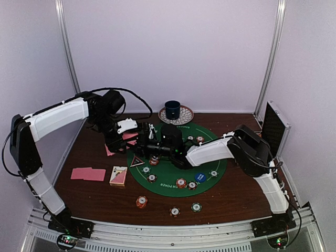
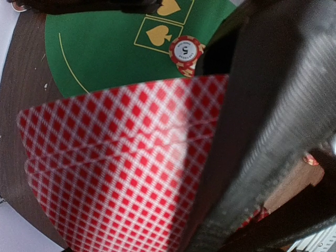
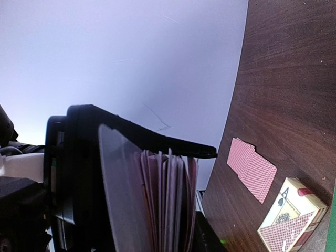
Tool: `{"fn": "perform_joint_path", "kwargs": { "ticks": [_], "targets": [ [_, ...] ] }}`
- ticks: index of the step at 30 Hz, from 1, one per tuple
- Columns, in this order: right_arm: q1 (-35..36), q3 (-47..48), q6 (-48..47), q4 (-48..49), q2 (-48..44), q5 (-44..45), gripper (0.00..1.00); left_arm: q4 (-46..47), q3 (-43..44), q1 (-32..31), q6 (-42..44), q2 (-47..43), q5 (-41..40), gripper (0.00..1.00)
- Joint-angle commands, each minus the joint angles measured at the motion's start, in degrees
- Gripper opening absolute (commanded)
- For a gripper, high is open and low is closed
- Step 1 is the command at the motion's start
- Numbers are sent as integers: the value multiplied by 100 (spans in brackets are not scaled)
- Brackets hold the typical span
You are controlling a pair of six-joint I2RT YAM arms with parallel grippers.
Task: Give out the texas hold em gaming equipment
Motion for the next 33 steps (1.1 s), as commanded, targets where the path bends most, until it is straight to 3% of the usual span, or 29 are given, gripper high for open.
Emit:
{"fn": "perform_joint_path", "kwargs": {
  "ticks": [1, 3, 6, 10, 13, 18, 20, 22, 25, 28, 33],
  "targets": [
    [-11, 153, 55, 679, -84, -30, 27, -163, 293, -77, -5, 107, 285, 40],
    [-3, 200, 50, 649, -71, -16, 26, -226, 358, -82, -22, 130, 317, 40],
    [-3, 218, 65, 577, -34, 19, 15, -293, 410, -86, -19, 124, 375, 39],
    [4, 166, 178, 683, 0, 106, 10, -334, 429, -86, -14, 101, 389, 37],
    [6, 115, 35, 566, -79, 164, 0, -329, 457, -86, -52, 101, 376, 37],
    [11, 27, -193, 445, -188, 123, 0, -285, 509, -86, -97, 92, 302, 58],
    [15, 8, -236, 493, -218, 90, 0, -255, 508, -82, -85, 117, 265, 60],
    [15, -24, -207, 621, -214, 61, 5, -214, 517, -86, -64, 118, 249, 58],
    [15, -139, -174, 786, -262, 75, 25, -145, 523, -86, -27, 101, 222, 49],
    [6, -284, -192, 862, -363, 126, 37, -141, 519, -86, 14, 94, 120, 41],
    [-2, -353, -131, 957, -407, 145, 44, -127, 464, -86, 77, 71, 29, 33]
  ]
}}
